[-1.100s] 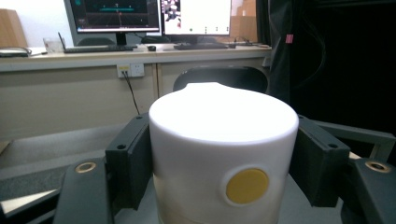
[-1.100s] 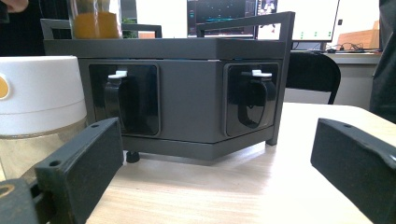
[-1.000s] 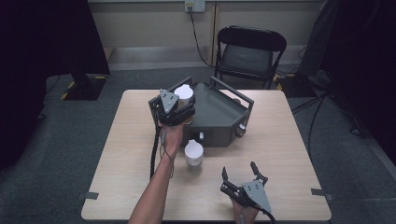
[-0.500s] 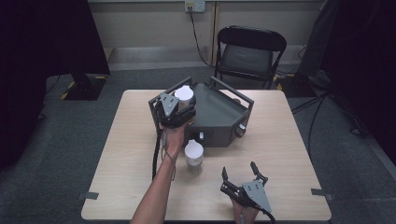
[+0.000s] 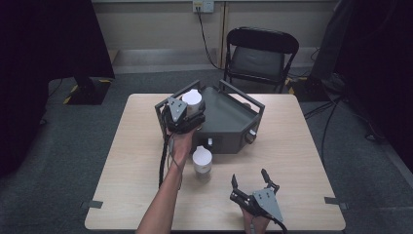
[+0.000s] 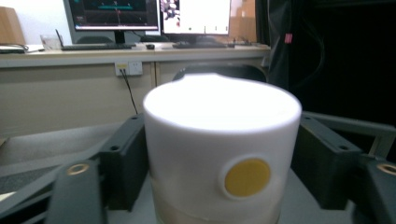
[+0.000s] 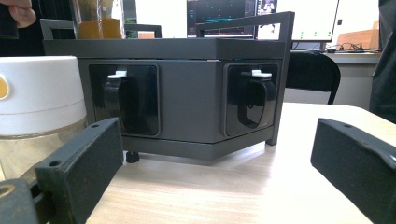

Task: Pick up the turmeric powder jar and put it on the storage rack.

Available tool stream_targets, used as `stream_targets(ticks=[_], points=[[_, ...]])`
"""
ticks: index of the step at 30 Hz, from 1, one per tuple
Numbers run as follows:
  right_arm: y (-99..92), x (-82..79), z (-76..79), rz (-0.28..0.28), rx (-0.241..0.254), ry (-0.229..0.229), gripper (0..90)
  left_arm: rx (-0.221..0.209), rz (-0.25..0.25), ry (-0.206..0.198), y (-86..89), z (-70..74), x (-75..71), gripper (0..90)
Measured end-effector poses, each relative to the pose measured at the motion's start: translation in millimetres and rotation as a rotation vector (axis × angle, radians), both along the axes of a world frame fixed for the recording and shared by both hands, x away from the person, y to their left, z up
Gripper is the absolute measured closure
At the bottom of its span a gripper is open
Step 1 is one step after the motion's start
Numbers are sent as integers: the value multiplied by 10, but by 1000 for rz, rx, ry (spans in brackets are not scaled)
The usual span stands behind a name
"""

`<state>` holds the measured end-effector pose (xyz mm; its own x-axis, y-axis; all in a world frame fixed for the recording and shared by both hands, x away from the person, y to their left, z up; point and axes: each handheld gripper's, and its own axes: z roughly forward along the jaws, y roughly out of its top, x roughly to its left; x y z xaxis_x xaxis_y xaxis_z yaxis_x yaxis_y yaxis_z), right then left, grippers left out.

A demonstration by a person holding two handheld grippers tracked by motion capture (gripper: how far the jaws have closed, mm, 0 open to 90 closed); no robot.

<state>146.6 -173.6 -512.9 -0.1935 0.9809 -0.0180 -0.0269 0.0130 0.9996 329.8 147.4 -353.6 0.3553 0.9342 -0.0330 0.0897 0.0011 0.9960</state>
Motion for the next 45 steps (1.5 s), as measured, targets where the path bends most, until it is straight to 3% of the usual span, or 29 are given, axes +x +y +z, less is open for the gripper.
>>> stream_targets(ticks=[3, 6, 9, 15, 45], points=[[-2, 0, 0, 1, 0, 0, 12, -29, -5, -17, 9, -24, -2, 111], [-2, 0, 0, 1, 0, 0, 12, -19, 14, -52, -29, -41, -42, 43], [-2, 0, 0, 1, 0, 0, 12, -17, 25, -56, -45, -27, -77, 0], [-2, 0, 0, 1, 0, 0, 12, -21, 7, -102, -21, -33, -151, 0], [-1, 0, 0, 1, 0, 0, 12, -48, 26, -103, 145, -185, -465, 0]])
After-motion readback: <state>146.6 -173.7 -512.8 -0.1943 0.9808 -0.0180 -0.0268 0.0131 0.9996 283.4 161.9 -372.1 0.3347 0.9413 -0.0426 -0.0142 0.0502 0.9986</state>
